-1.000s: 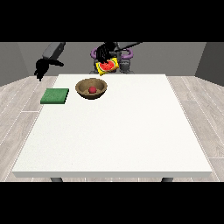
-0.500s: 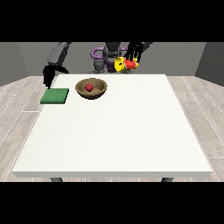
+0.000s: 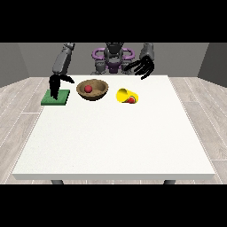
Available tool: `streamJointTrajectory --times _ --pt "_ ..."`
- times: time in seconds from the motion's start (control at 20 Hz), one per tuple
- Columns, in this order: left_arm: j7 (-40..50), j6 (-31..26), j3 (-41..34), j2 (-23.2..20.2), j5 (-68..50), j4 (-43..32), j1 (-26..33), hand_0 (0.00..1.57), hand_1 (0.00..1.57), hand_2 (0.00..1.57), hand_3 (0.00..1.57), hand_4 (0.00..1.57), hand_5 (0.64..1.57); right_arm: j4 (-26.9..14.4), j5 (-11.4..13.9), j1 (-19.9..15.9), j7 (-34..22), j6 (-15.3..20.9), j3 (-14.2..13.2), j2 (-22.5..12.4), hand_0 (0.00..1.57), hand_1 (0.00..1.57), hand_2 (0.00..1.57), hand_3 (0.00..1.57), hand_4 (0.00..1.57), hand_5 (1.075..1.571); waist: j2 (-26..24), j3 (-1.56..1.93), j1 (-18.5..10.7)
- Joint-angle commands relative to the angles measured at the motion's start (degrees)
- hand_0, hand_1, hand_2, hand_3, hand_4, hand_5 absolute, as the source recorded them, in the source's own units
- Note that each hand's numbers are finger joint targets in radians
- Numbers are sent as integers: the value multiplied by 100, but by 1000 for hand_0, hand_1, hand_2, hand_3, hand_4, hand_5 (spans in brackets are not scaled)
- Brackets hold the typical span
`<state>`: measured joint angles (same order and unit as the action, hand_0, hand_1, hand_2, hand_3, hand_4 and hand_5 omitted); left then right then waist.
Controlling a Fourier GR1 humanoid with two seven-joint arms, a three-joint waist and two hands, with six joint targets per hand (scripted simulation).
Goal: Pick the cup and pour the ball into the bowl, then pick the bowl and place it on the pad
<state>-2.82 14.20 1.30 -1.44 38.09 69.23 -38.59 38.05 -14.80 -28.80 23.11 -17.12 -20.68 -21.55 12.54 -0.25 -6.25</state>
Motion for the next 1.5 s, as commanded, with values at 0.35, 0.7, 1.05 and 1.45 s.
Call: streamJointTrajectory --times 0.35,0.7,1.05,1.45 --pt "-1391 -555 -940 -225 -2031 -931 641 0 0 0 0 0 1519 556 274 235 -512 300 712 844 0 0 0 0 111 1541 -311 23 694" --pt "-1052 -361 -767 33 -2071 -847 338 0 0 0 0 0 1537 93 381 237 -95 382 718 909 0 0 0 0 93 1540 -304 27 581" --pt "-855 -759 -373 -103 -2061 -112 204 0 0 0 0 0 1555 -670 186 121 702 352 273 769 0 0 0 0 199 1539 216 34 -145" --pt "-785 -656 -150 25 -1961 -174 246 0 0 0 0 0 1561 -408 102 122 323 659 319 1224 0 0 0 0 242 1532 108 30 -246"
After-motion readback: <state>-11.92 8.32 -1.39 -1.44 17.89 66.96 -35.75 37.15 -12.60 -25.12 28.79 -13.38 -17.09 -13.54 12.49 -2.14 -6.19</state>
